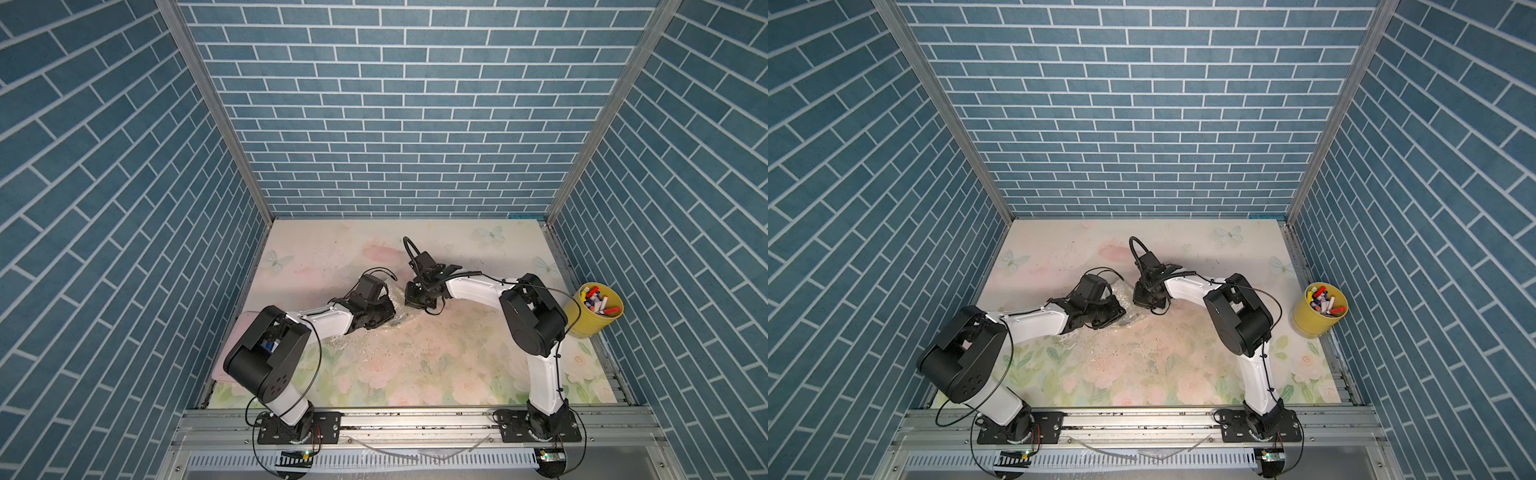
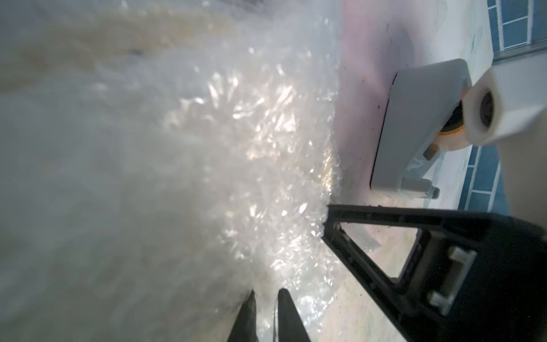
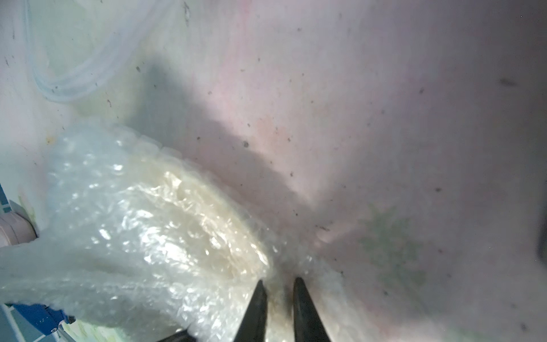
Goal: Wrap dinner plates in bubble wrap
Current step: Wrap the plate in the bubble wrap.
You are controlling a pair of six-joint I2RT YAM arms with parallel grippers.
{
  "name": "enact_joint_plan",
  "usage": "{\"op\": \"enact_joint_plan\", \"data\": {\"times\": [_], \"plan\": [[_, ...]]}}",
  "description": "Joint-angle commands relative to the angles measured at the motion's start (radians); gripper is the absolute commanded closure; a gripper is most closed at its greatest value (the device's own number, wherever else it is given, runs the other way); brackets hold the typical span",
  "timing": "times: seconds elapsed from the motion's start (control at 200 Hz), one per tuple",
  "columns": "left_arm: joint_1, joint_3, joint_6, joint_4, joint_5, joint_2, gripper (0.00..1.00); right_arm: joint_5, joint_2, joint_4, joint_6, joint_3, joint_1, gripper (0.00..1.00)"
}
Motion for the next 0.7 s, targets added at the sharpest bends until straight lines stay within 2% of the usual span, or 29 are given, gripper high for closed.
{"op": "enact_joint_plan", "data": {"times": [0.0, 0.145, 0.26, 0.505, 0.58, 0.695], "plan": [[-0.002, 0.002, -0.010, 0.065, 0.024, 0.003, 0.83, -0.010, -0.016, -0.044, 0.070, -0.061, 0.023, 0.82], [0.001, 0.013, -0.001, 0.041, 0.000, -0.035, 0.82, -0.022, -0.019, -0.032, 0.087, -0.069, 0.023, 0.83], [0.004, 0.012, -0.003, 0.060, 0.006, -0.014, 0.82, -0.024, -0.013, -0.038, 0.088, -0.066, 0.023, 0.84], [0.023, 0.025, 0.015, 0.062, 0.008, 0.157, 0.86, -0.018, -0.021, -0.065, 0.071, -0.051, 0.024, 0.84], [0.025, 0.004, 0.022, 0.030, -0.013, 0.155, 0.88, 0.015, -0.033, -0.149, 0.020, 0.006, 0.017, 0.76], [0.027, -0.027, 0.046, -0.003, -0.030, 0.127, 0.88, 0.064, -0.108, -0.241, -0.053, 0.075, -0.011, 0.57]]}}
